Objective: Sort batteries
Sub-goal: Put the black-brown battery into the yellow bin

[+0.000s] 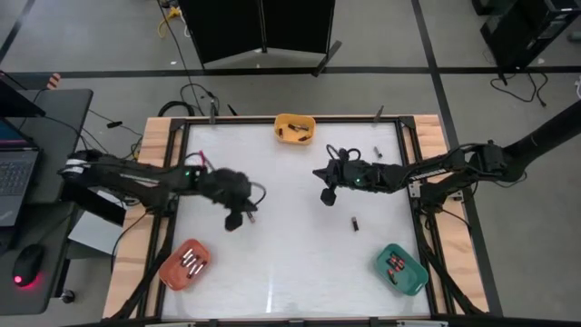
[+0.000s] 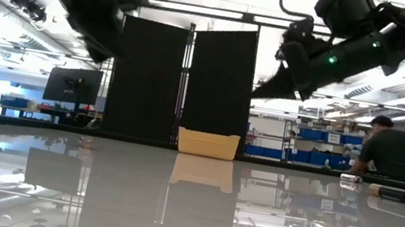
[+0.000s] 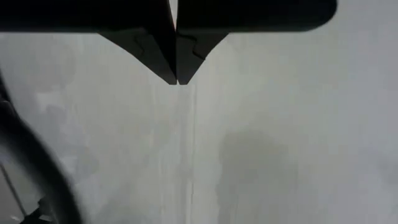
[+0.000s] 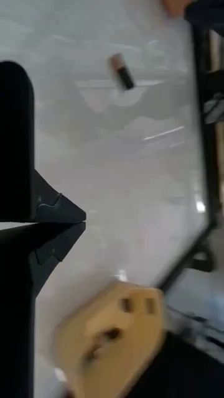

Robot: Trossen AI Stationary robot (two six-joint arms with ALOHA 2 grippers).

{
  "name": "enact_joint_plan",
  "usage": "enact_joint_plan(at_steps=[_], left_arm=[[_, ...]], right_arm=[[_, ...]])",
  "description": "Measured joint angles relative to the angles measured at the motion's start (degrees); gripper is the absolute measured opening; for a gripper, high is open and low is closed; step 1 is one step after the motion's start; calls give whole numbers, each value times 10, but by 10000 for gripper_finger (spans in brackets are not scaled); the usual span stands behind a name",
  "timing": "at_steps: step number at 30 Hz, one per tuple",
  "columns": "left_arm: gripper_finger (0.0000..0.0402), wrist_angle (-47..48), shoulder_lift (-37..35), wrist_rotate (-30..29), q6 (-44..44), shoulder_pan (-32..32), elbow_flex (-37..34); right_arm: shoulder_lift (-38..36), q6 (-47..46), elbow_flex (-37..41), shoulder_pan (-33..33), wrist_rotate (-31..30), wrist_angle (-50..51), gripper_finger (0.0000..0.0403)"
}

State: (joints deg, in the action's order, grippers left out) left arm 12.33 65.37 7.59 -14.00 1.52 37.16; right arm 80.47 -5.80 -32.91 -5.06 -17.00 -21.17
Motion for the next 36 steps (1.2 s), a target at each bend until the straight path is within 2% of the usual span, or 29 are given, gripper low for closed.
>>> enact_joint_plan(at_steps=[4, 8, 14, 17, 22, 26, 31, 36], left_arm=[[1, -77, 54, 34, 111, -62, -1], [3, -182, 106, 37, 196, -91, -1], [4, -341, 177, 47, 228, -112, -1], [4, -420, 211, 66, 226, -116, -1], [4, -497, 252, 66, 225, -120, -1], [5, -515, 265, 58, 222, -123, -1], [5, -518, 265, 58, 226, -125, -1], [5, -514, 265, 56, 226, -125, -1]], right_arm=[[-9, -96, 0, 20, -3, 92, 16], [-26, -211, -17, 54, -4, 247, 13], [-32, -394, -97, 116, 5, 518, 19], [-30, -494, -125, 138, 41, 594, 33], [-28, -622, -130, 172, 104, 638, 56], [-19, -689, -130, 201, 122, 659, 78], [-17, -735, -130, 216, 125, 664, 109], [1, -738, -130, 219, 125, 674, 131]])
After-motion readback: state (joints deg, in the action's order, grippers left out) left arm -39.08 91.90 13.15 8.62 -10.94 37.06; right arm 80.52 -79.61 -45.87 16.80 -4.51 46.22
